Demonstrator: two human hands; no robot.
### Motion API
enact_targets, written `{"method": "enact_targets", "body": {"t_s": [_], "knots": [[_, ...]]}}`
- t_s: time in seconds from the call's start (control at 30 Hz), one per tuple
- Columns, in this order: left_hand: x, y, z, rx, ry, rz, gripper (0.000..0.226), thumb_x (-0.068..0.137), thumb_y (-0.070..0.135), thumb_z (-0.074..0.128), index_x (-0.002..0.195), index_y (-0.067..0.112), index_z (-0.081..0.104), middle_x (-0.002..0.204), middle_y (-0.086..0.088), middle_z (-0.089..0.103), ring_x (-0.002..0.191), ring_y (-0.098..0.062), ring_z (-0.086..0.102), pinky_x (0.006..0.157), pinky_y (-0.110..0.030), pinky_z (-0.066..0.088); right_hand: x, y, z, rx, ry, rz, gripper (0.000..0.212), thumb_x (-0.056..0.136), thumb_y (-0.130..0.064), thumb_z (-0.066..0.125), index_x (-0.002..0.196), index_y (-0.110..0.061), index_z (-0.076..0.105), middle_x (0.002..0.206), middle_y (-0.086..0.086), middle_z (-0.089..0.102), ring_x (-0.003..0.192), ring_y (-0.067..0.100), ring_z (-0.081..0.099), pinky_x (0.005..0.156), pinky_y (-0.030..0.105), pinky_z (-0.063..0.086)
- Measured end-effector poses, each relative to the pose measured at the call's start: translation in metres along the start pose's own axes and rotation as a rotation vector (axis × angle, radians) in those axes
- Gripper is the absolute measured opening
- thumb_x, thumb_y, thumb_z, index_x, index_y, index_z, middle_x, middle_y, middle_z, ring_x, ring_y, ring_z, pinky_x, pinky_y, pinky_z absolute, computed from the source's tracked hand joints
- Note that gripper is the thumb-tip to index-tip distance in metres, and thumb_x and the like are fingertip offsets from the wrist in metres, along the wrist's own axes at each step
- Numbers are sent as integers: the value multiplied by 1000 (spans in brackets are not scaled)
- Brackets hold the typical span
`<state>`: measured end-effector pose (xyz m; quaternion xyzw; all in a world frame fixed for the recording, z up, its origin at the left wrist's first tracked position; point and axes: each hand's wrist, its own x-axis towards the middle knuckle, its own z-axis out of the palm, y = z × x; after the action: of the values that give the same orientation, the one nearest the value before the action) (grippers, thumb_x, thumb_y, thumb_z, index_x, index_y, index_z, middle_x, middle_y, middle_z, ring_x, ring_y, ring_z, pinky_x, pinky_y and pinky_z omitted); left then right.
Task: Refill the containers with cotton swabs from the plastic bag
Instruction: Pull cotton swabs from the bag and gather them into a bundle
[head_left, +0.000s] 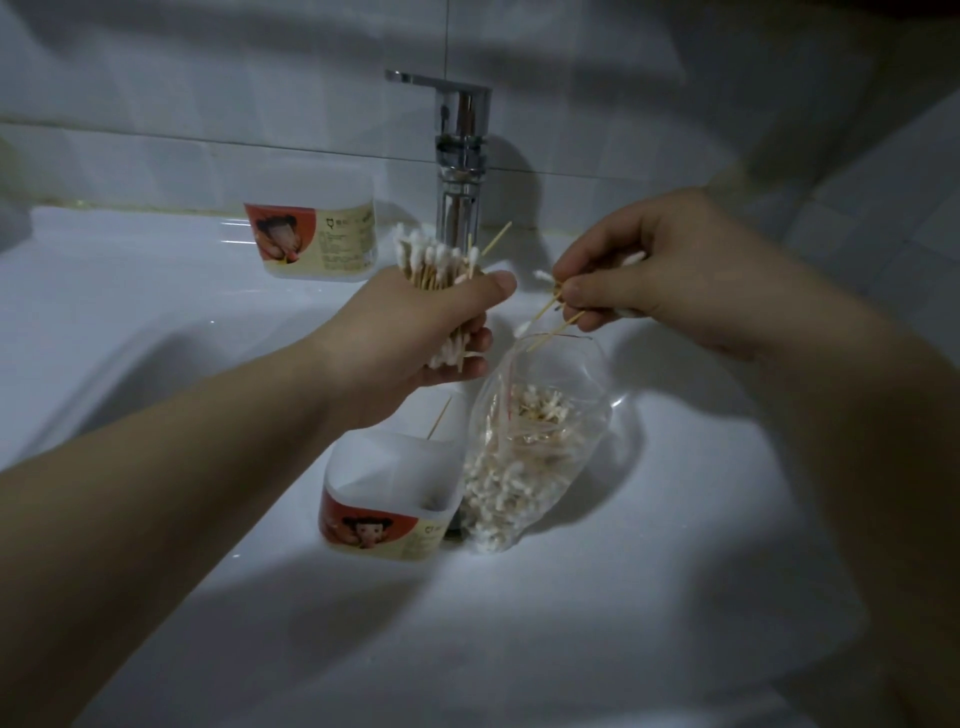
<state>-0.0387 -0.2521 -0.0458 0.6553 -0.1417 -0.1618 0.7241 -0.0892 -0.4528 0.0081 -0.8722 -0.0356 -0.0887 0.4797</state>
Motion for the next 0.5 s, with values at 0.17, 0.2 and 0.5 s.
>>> {"method": "enact_targets", "body": {"t_s": [0.17, 0.2, 0.5], "knots": [[-1, -2, -1, 20, -48, 22, 11, 92, 25, 73, 96, 16, 68, 84, 1, 75, 84, -16, 75, 75, -36, 60, 0, -1, 6, -1, -42, -14, 13, 84, 3, 78, 87, -10, 76, 71, 6, 75, 68, 21, 76, 69, 23, 61], [-1, -2, -1, 30, -82, 21, 17, 92, 25, 72, 104, 14, 69, 95, -2, 77, 92, -19, 76, 80, -39, 61, 0, -1, 8, 1, -48, -19, 13, 84, 2, 78, 87, -10, 76, 72, 5, 75, 68, 20, 76, 69, 22, 60], [-2, -4, -2, 122, -179, 15, 28, 83, 8, 79, 110, 10, 73, 102, -10, 77, 91, -21, 75, 67, -30, 56, 2, -1, 19, 151, -87, -1, 14, 83, 6, 76, 88, -7, 75, 74, 7, 76, 67, 17, 75, 66, 18, 58]]}}
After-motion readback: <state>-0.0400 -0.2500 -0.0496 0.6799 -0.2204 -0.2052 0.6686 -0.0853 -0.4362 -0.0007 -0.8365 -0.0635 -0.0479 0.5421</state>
